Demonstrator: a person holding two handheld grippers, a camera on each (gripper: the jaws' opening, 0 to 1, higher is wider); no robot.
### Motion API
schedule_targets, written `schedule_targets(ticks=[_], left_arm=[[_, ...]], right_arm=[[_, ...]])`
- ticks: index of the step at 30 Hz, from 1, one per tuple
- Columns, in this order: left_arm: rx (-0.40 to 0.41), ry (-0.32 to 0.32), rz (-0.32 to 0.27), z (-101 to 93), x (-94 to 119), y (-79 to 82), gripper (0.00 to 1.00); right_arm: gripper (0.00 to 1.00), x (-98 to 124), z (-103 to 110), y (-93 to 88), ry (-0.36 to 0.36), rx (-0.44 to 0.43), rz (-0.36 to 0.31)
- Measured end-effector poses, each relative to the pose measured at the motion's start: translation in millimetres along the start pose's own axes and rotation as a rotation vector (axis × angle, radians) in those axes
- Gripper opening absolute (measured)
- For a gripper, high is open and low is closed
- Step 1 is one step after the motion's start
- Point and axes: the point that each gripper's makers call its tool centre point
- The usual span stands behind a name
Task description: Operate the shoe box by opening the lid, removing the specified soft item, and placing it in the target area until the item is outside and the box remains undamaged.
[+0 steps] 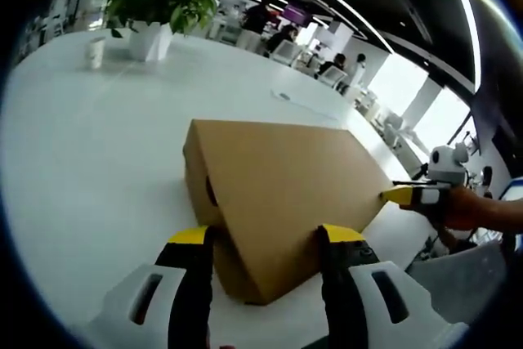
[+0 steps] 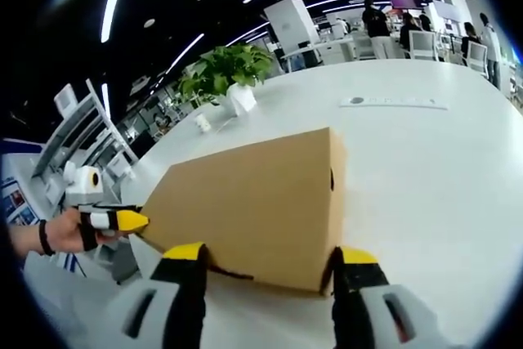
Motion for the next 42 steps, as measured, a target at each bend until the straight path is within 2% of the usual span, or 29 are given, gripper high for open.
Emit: schedule_targets(ticks=[7,11,13,18,23,26,30,34,42], left_arm=[[-0.012,-0.016,0.006,2.6,-0.8,-0.1,0.54],[-0.071,-0.032,0.02,0.0,-1.0,-2.7,0.57],[-0.096,-0.041,0.024,-1.0,-1.0,-4.0,0.59],[-0.133,-0.057,0.029,-3.3,0.9,-6.1,0.61],[-0.144,-0.087,0.021,-8.8,2.1,-7.7,0.68],[-0.168,-0.092,0.021,-11.5,2.4,-9.3,0.7],[-0.188,-0.088,0.034,-9.2,2.6,-10.2,0.68],[-0.171,-0.086,0.026,-8.3,3.0,-8.9,0.66],[-0.175,-0.066,0.023,-7.4,4.1,-9.3,0.64]], right_arm=[[0.61,0.6,0.1,-1.1,0.013,0.003,0.005],[0.72,0.8,8.7,-4.2,0.05,0.03,0.008],[0.74,1.5,10.9,-5.4,0.059,0.048,0.007],[0.75,3.9,11.3,-5.6,0.076,0.062,-0.003],[0.76,4.6,12.5,-11.1,0.079,0.135,0.014],[0.76,4.7,12.4,-11.7,0.083,0.142,0.007],[0.73,5.0,10.9,-12.3,0.068,0.175,0.003],[0.64,6.9,5.6,-8.0,0.04,0.171,-0.019],[0.62,6.3,5.0,-8.9,0.031,0.187,-0.015]])
Point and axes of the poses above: the point that each gripper's makers call its tool centre point, and the gripper's own axes: x roughly backward along the fingers, z roughly to its left, y roughly out of its top, and after that the axes turned 11 degrees about -x, right-handed
